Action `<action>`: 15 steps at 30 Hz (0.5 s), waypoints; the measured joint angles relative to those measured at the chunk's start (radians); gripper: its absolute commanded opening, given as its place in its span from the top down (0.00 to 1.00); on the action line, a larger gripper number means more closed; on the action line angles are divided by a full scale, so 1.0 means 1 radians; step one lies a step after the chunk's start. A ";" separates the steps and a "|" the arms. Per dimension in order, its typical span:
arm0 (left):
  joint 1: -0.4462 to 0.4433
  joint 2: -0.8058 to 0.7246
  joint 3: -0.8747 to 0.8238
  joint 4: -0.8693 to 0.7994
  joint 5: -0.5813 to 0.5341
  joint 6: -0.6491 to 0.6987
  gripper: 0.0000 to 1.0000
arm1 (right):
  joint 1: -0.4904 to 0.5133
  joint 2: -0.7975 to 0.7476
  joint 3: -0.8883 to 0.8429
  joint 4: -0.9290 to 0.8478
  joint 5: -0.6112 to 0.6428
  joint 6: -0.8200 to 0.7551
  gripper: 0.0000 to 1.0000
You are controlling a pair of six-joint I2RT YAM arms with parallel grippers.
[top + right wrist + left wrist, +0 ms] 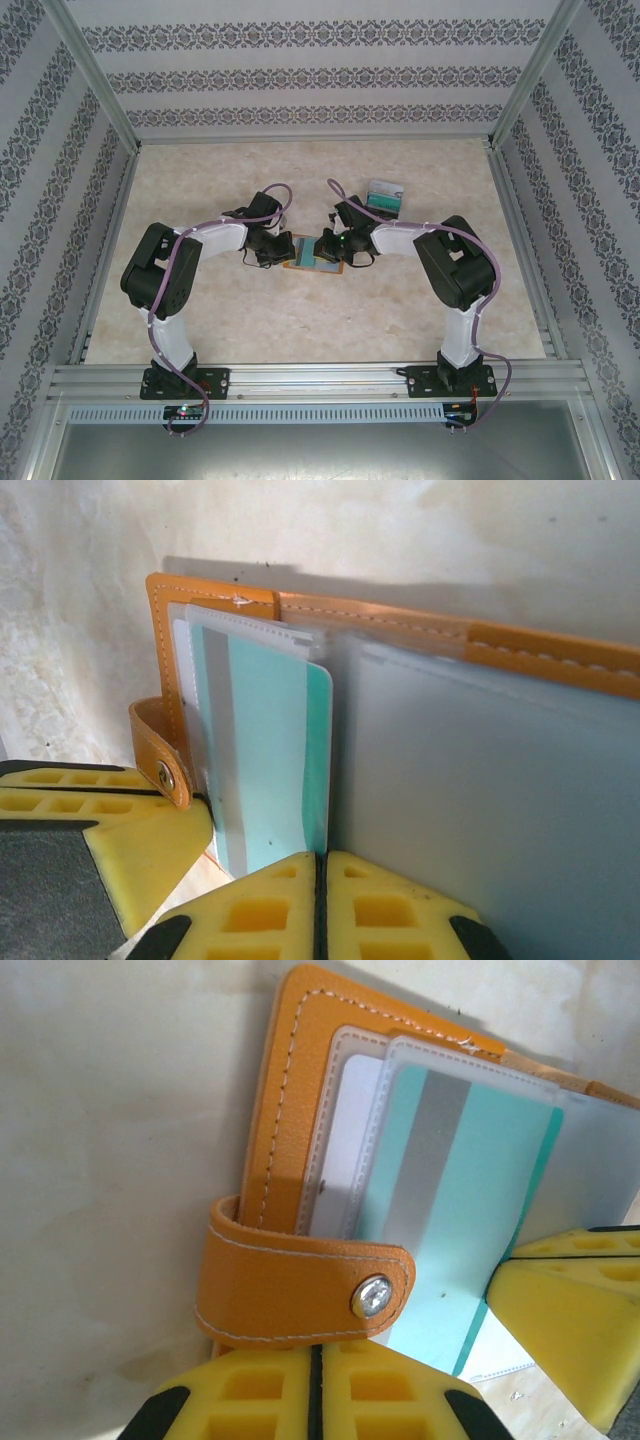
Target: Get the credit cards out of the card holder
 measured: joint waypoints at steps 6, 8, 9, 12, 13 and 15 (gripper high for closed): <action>0.000 0.000 0.000 0.000 0.000 0.000 1.00 | -0.021 -0.027 -0.033 -0.001 0.000 -0.003 1.00; 0.000 0.000 0.000 0.000 0.000 0.000 1.00 | -0.023 -0.030 -0.036 -0.001 0.000 -0.004 1.00; 0.000 0.000 0.000 0.000 0.000 0.000 1.00 | -0.023 -0.032 -0.037 -0.001 0.000 -0.004 1.00; 0.000 0.000 0.000 0.000 0.000 0.000 1.00 | -0.023 -0.034 -0.037 0.000 0.000 -0.004 0.89; 0.000 0.000 0.000 0.000 0.000 0.000 1.00 | -0.023 -0.034 -0.037 0.000 -0.001 -0.005 0.85; 0.000 0.000 0.000 0.000 0.000 0.000 1.00 | -0.023 -0.034 -0.037 0.001 -0.006 -0.008 0.82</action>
